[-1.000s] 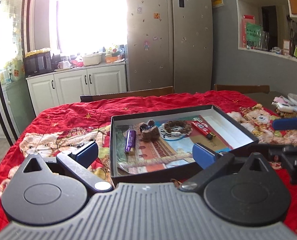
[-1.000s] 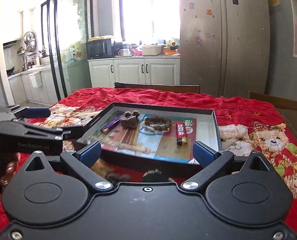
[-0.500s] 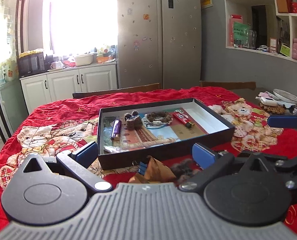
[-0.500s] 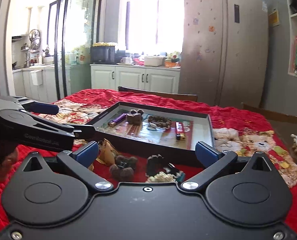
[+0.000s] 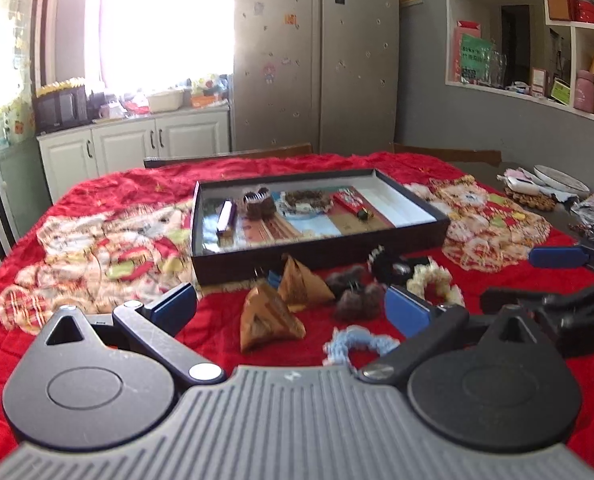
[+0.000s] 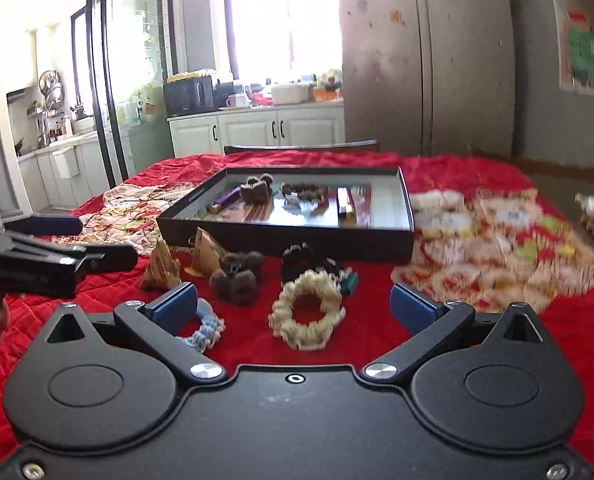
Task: Organize objects
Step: 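Move both open tools back from the box toward the scrunchies on the table, then grasp the blue knitted scrunchie with left tool while right tool grasps the cream scrunchie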
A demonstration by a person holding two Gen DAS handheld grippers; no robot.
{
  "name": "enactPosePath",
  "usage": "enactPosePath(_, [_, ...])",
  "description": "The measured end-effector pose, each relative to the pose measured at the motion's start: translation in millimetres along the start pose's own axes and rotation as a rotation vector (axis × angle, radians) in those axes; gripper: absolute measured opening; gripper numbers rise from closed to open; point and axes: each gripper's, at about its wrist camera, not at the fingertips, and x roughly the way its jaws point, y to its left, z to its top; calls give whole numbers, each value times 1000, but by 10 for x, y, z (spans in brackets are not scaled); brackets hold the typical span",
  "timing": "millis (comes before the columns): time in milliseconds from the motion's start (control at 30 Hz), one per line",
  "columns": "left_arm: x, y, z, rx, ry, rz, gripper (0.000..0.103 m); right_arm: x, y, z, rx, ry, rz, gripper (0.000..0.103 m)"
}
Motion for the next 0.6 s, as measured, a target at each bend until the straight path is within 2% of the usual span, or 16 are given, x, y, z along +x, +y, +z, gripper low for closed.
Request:
enactPosePath(133, [74, -61, -114, 26, 40, -21, 103, 67, -54, -90, 19, 36, -3, 88])
enactPosePath(200, [130, -110, -172, 48, 52, -18, 103, 115, -54, -121, 16, 53, -6, 73])
enactPosePath(400, [286, -186, -272, 48, 82, -66, 99, 253, -42, -112, 9, 75, -15, 51])
enactPosePath(600, [419, -187, -295, 23, 106, -79, 87, 436, -52, -81, 11, 74, -73, 42])
